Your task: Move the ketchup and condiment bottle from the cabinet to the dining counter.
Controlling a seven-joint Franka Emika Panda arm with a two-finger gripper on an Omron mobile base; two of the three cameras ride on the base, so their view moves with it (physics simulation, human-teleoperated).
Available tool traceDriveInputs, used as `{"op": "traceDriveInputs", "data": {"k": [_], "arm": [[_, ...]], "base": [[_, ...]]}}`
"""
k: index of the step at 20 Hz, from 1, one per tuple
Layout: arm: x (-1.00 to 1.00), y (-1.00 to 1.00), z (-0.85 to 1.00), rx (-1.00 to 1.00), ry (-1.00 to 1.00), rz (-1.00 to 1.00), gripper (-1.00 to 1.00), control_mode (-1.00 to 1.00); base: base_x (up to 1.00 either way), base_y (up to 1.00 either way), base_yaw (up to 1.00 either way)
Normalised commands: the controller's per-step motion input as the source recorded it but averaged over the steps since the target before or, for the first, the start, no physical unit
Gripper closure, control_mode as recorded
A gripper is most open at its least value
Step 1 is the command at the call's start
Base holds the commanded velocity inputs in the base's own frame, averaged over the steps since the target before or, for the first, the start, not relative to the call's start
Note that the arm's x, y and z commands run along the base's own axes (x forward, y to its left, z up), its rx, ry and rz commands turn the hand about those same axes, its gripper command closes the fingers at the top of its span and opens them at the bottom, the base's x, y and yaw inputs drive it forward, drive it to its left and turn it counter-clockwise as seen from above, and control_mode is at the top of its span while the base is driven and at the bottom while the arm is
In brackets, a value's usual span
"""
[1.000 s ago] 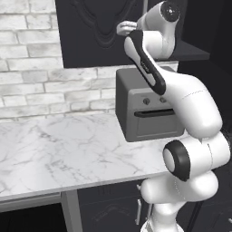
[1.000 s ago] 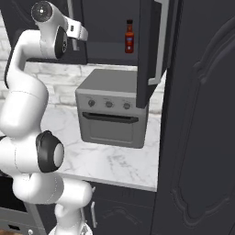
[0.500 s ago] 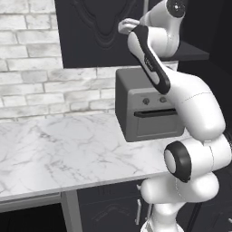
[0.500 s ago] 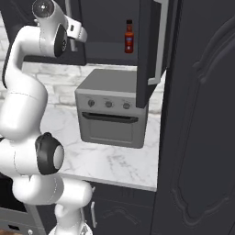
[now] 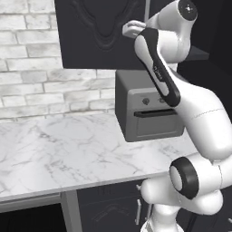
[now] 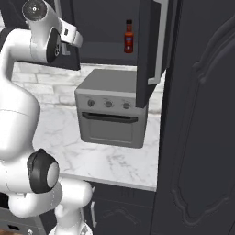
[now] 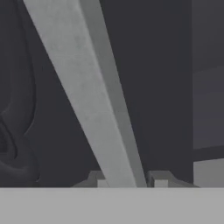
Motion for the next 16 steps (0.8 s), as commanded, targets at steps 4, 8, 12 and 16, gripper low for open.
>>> {"op": "traceDriveInputs", "data": {"k": [4,8,12,16], "arm": [[-0.64,0.29,0.00,0.00,0.00,0.00,1.00,-1.00],[-0.63,0.34,0.00,0.00,0.00,0.00,1.00,-1.00],[-0.61,0.39,0.00,0.00,0.00,0.00,1.00,-1.00],[-0.56,0.41,0.00,0.03,0.00,0.01,1.00,-1.00]], "base": [[0.00,0.00,0.00],[0.00,0.00,0.00],[0.00,0.00,0.00],[0.00,0.00,0.00]]}}
